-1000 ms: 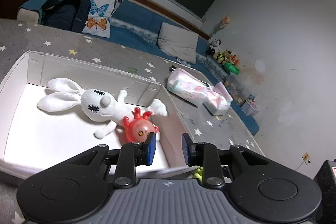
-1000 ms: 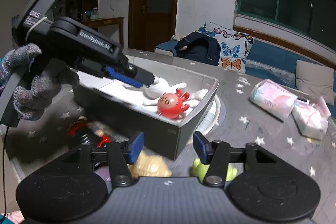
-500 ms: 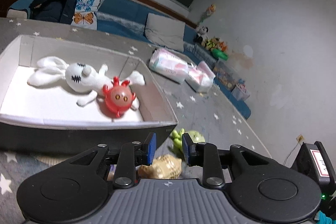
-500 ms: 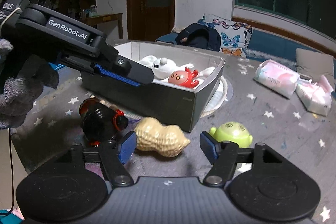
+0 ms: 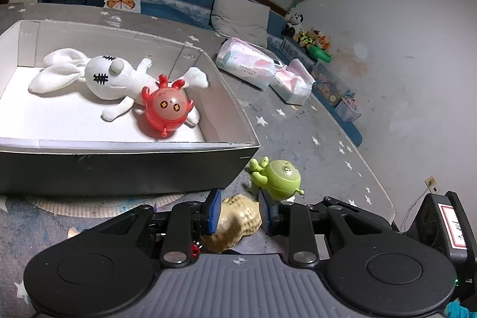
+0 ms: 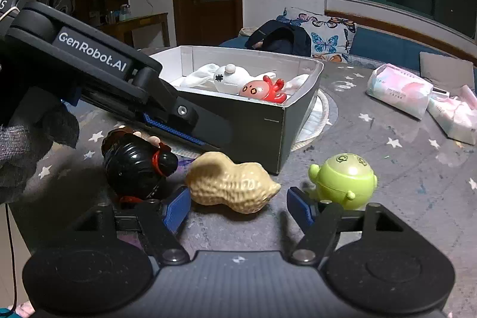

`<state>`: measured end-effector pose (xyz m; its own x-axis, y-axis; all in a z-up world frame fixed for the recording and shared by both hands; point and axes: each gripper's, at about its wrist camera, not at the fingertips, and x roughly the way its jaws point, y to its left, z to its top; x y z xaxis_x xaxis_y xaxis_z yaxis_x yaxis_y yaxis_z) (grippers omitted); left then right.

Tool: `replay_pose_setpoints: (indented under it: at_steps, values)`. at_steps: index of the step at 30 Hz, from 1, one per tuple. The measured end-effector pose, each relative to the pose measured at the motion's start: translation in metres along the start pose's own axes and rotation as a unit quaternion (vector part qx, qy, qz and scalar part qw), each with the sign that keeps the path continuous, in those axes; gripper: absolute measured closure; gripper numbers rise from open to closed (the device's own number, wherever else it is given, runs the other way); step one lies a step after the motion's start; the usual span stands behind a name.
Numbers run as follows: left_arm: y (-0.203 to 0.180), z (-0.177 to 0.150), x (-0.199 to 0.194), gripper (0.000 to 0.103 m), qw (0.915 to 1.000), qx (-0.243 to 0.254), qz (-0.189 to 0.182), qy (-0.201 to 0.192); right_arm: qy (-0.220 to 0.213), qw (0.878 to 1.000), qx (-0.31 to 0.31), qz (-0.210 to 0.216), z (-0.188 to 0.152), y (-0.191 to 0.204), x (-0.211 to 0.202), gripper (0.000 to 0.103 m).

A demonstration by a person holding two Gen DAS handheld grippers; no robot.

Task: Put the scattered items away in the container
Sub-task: 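Move both tools down to the tan peanut toy, then close both tools on the tan peanut toy and lift it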

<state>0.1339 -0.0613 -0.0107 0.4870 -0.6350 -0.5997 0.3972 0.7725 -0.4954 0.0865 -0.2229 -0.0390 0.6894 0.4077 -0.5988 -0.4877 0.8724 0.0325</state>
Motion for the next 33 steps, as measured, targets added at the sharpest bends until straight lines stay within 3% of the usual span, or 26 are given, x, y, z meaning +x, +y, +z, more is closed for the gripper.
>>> replay_pose_setpoints:
  at_steps: [13,19,27,33]
  values:
    - [0.0,0.003,0.007,0.071,0.9998,0.0,0.016,0.01,-0.003,1.0,0.009,0.009,0.0,0.001,0.006,0.032]
    - [0.003,0.007,0.011,0.069,0.9987,-0.005,0.028,0.042,-0.006,1.0,0.011,0.008,0.0,0.001,0.007,0.032]
    - [0.002,0.007,0.012,0.068,0.9977,-0.014,0.034,0.057,-0.008,1.0,0.0,0.008,0.0,0.001,0.004,0.034]
    - [-0.002,0.009,0.019,0.068,0.9968,-0.021,0.04,0.066,-0.013,1.0,0.005,-0.014,-0.003,0.004,0.001,0.037]
